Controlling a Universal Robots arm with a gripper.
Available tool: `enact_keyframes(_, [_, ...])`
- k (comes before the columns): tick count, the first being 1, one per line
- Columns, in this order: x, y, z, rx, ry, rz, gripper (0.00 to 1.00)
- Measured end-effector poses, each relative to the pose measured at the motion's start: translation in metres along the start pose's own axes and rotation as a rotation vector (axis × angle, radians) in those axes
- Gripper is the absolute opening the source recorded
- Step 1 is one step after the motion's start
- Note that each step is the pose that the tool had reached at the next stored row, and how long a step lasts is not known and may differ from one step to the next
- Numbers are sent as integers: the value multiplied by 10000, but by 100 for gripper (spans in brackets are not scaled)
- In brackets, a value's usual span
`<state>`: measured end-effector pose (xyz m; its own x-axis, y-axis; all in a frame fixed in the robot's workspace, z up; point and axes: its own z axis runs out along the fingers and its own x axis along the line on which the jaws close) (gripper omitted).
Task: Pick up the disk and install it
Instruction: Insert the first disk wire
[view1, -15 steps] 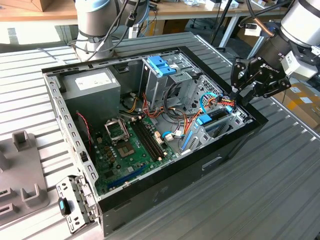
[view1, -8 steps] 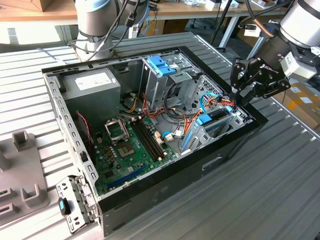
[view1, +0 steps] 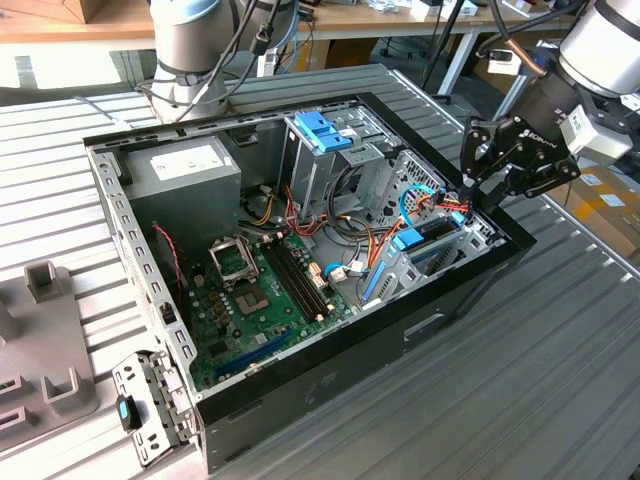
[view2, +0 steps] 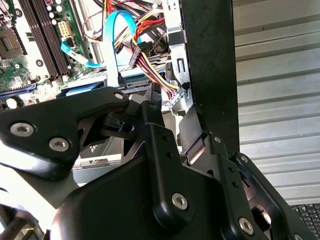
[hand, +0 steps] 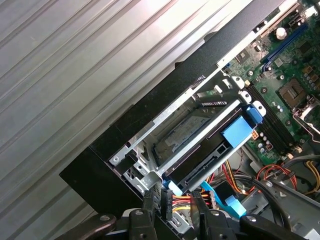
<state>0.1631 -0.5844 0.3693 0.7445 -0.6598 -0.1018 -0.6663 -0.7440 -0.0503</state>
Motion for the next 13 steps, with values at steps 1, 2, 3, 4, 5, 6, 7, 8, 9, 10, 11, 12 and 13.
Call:
enact_keyframes(1, [0,0,2,4,2,35,42])
enact_keyframes(2, [1,0,4,8,5,79,42])
enact_keyframes(3, [1,-1,6,13,7,129,42])
enact_keyframes(4, [1,0,8,18,9,178,42])
enact_keyframes(5, [2,0,9,23,13,227,42])
enact_keyframes(6, [1,0,11,28,14,268,42])
enact_keyframes(7, [2,0,12,29,15,283,42])
enact_keyframes(8, [2,0,13,29,16,288,42])
enact_keyframes(9, [2,0,14,30,16,291,42])
enact_keyframes(10, [4,-1,18,30,15,290,42])
enact_keyframes(11, [4,0,19,30,16,290,42])
enact_keyframes(12, [5,0,20,30,15,290,42])
enact_keyframes(13, [5,1,21,31,14,290,42])
